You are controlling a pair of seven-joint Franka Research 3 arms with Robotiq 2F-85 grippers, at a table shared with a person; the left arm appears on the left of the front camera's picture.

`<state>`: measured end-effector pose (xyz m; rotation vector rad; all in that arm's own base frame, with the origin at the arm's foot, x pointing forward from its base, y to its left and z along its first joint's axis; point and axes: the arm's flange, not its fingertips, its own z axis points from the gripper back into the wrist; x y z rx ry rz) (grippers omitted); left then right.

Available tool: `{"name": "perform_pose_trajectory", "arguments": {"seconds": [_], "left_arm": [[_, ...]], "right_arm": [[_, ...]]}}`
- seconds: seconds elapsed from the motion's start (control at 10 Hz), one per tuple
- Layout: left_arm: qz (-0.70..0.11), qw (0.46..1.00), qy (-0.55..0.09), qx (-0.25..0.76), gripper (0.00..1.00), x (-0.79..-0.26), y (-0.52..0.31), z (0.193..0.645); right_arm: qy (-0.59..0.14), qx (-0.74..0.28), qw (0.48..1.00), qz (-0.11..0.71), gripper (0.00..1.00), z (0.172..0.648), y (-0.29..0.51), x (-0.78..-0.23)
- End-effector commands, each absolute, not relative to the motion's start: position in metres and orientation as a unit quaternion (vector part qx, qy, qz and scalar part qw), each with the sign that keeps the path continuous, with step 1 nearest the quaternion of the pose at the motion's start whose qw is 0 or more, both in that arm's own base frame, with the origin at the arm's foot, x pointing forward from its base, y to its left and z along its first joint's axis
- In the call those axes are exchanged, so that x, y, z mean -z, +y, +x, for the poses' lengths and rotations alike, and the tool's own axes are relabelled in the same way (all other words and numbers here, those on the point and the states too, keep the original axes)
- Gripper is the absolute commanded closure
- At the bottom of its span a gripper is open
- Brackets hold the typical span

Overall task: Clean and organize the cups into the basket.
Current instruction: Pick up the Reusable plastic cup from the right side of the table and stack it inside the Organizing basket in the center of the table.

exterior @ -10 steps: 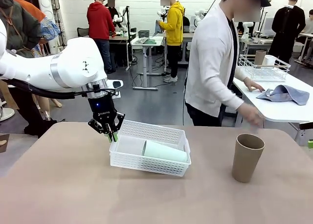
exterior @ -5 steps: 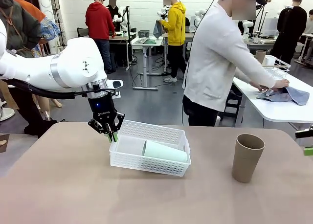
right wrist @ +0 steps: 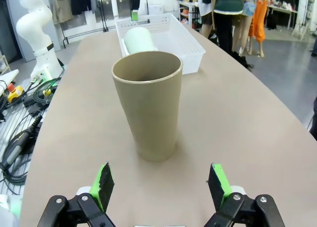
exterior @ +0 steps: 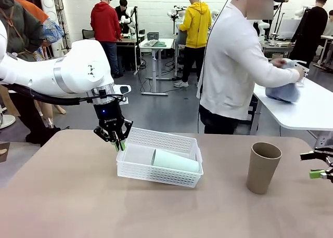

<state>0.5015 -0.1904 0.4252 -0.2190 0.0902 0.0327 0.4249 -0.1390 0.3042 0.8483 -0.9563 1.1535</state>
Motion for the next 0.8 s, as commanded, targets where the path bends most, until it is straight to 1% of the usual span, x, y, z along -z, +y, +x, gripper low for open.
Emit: {"name": "perform_pose_trajectory", "arguments": {"seconds": [0.0,0.1,0.7], "left_arm": [[-0.110,0.993,0.040,-0.018,1.00,-0.426,-0.192,0.501],[-0.110,0.993,0.040,-0.018,1.00,-0.426,-0.192,0.501],[-0.110,0.993,0.040,-0.018,1.00,-0.426,-0.192,0.501]], "right_arm": [[-0.437,-0.516,0.630,0.381,0.00,0.437,-0.131,-0.292],[-0.430,-0.516,0.636,0.380,0.00,0.444,-0.123,-0.284],[-0.394,-0.541,0.624,0.402,0.00,0.460,-0.085,-0.253]]}}
